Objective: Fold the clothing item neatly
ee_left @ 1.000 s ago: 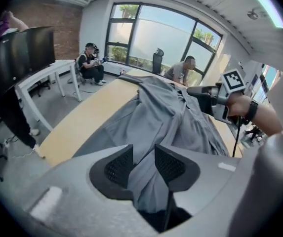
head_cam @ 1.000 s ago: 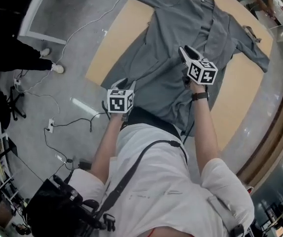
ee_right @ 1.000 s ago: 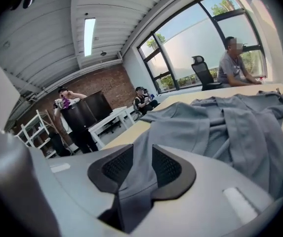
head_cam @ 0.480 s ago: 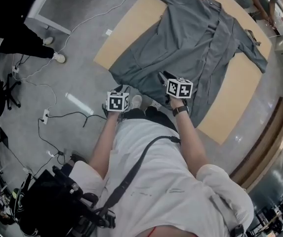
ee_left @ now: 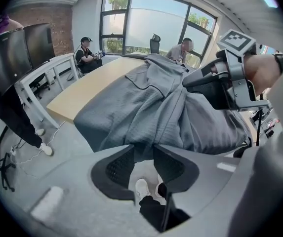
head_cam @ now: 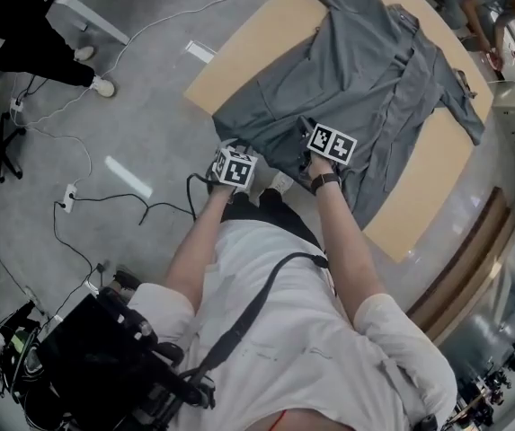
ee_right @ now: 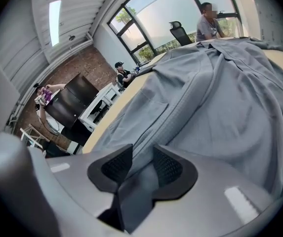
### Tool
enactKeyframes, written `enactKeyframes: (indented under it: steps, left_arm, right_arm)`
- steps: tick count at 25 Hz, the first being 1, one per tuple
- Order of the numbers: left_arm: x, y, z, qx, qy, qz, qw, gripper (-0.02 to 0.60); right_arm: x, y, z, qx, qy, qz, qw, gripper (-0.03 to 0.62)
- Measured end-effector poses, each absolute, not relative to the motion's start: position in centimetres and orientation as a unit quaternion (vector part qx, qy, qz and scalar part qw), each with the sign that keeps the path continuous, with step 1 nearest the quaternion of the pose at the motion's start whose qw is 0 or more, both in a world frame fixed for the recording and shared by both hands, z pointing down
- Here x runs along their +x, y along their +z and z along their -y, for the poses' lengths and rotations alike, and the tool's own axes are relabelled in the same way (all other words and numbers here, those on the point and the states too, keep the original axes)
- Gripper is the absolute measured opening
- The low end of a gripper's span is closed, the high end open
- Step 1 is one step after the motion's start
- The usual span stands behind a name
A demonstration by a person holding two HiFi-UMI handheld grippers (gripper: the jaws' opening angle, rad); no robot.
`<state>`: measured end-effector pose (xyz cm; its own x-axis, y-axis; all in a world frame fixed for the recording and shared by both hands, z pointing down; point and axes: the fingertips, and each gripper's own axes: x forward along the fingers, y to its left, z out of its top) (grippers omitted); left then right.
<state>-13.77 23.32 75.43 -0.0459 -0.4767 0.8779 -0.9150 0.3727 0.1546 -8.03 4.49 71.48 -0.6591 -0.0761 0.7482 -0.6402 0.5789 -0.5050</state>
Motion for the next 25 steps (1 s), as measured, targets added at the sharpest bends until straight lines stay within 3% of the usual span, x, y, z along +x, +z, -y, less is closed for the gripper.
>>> enactKeyframes:
  steps: [2,3,9,17,25]
  left_arm:
    - [-13.7,75.3,-23.2,0.509,0.227,0.691,0.46,0.093]
    - [-13.8,75.2,-23.1,0.51,0.224,0.695,0.455,0.012]
    - [-13.5,73.4,-23.6,0.537,0.194,0.695,0.436,0.006]
    - [-10.6,67.9,-23.0,0.613,0.165,0.652,0.415,0.006]
    - [-2.2,63.5,-21.8,0.712,0.136,0.492,0.482,0.006]
  right_arm:
    - [-8.3,72.1,-4.0,0.234,0.418,0.806,0.348,0.117]
    - [-8.6,72.2,-3.8,0.239,0.421,0.803,0.348,0.116]
    - [-8.7,72.4,-4.0,0.232,0.393,0.807,0.374,0.017]
    - [-6.4,67.4,-3.5,0.23,0.391,0.832,0.319,0.011]
    - [-1.1,61.6,-2.0,0.264,0.345,0.85,0.299,0.011]
